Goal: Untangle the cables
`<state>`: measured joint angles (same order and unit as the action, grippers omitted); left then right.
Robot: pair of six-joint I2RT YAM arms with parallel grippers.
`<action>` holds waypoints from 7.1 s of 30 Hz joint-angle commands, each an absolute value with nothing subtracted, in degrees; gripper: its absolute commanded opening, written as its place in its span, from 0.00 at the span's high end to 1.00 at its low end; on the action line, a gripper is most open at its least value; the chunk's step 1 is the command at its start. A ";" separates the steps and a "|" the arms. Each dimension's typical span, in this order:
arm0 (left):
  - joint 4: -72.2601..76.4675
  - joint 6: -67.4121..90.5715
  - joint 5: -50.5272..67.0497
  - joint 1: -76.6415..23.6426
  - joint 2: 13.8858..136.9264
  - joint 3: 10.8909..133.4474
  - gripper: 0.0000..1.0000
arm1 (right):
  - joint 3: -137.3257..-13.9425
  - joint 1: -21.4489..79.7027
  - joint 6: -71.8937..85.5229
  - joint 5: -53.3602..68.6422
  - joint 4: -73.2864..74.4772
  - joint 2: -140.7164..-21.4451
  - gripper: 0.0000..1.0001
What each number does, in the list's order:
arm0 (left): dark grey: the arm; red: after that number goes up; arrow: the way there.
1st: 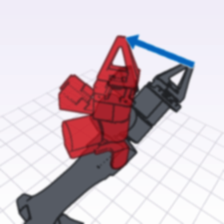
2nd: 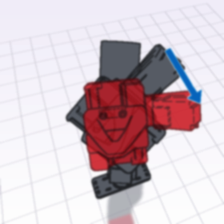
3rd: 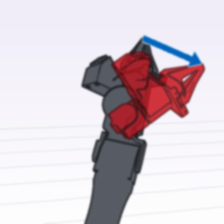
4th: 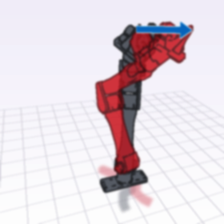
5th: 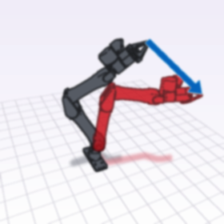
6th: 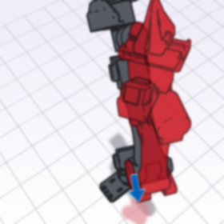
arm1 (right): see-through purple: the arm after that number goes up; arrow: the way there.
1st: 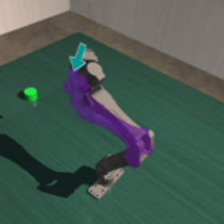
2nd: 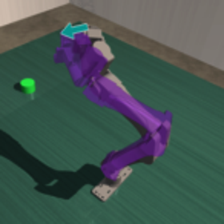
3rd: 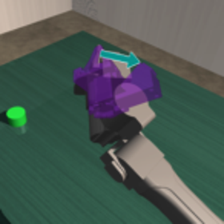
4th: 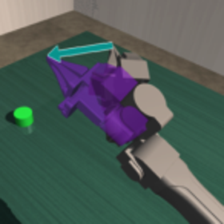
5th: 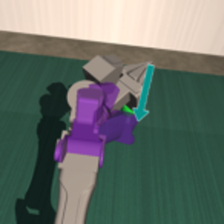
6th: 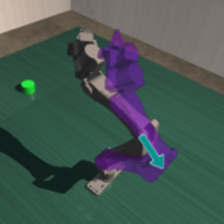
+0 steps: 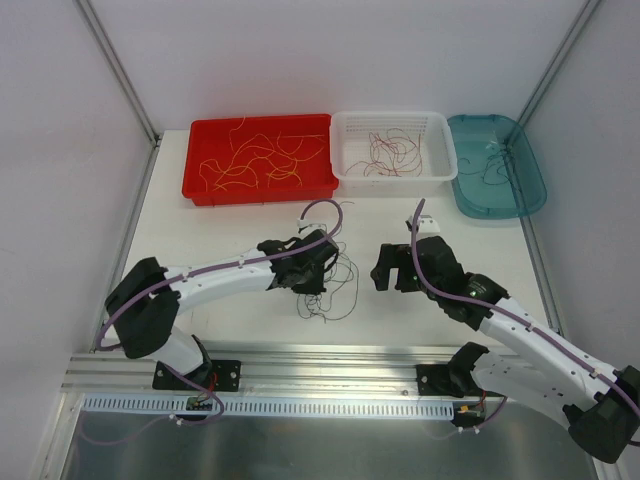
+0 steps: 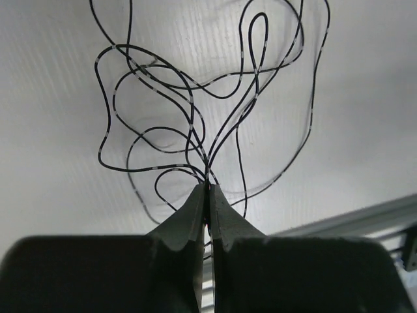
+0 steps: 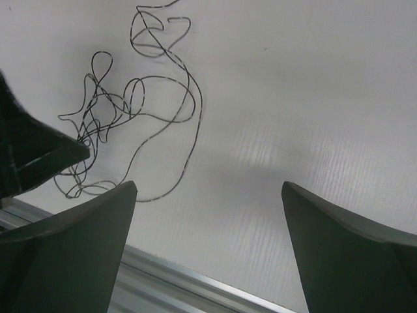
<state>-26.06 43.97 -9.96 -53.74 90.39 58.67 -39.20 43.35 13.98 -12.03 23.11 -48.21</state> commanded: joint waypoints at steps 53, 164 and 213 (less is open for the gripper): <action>-26.98 54.40 -13.97 -54.58 70.66 47.99 1.00 | -54.68 44.65 3.78 -5.71 3.60 -94.75 0.79; -34.89 30.16 -31.99 -9.24 87.20 63.37 1.00 | -77.60 22.59 -6.77 -41.04 60.91 -37.53 0.99; -26.46 16.35 2.29 -2.20 56.43 48.87 0.01 | -59.50 41.92 10.45 -13.51 35.23 -57.83 0.26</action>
